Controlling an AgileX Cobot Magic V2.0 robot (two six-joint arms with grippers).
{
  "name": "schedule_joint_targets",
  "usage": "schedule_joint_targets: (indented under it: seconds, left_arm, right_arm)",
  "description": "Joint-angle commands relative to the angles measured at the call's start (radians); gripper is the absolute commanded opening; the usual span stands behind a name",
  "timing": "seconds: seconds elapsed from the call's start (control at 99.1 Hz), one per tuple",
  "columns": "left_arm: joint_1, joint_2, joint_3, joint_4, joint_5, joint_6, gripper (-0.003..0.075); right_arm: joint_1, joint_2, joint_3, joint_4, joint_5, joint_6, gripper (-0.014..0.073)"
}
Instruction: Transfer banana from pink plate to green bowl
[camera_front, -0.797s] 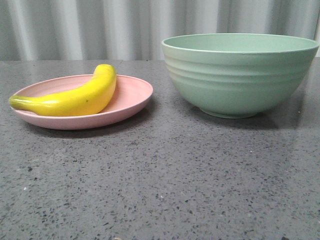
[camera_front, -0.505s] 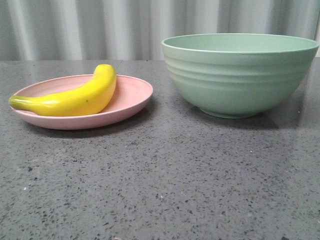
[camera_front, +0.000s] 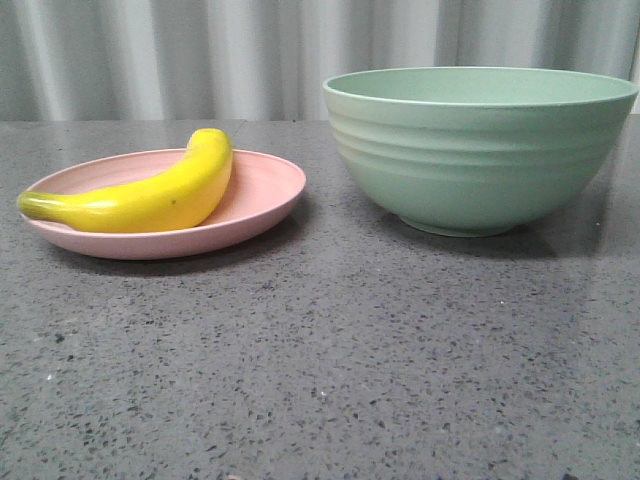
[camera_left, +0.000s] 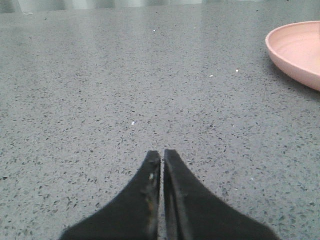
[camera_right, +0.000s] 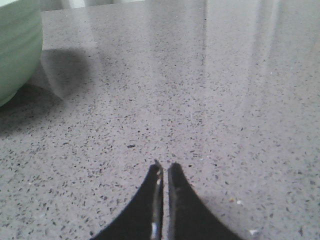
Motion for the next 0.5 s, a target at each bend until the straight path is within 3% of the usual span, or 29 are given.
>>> schedule_joint_targets:
  seconds: [0.0, 0.283, 0.494]
  left_arm:
    - [0.003, -0.028, 0.008, 0.015, -0.073, 0.0, -0.002]
    - [0.003, -0.028, 0.008, 0.013, -0.154, 0.0, -0.002]
    - [0.003, -0.028, 0.008, 0.013, -0.184, 0.0, -0.002]
  right_arm:
    - [-0.004, -0.017, 0.023, -0.021, -0.023, -0.008, -0.0068]
    - [-0.004, -0.017, 0.023, -0.021, -0.057, -0.008, -0.0068]
    - [-0.004, -0.017, 0.023, 0.0, -0.261, -0.008, -0.0068]
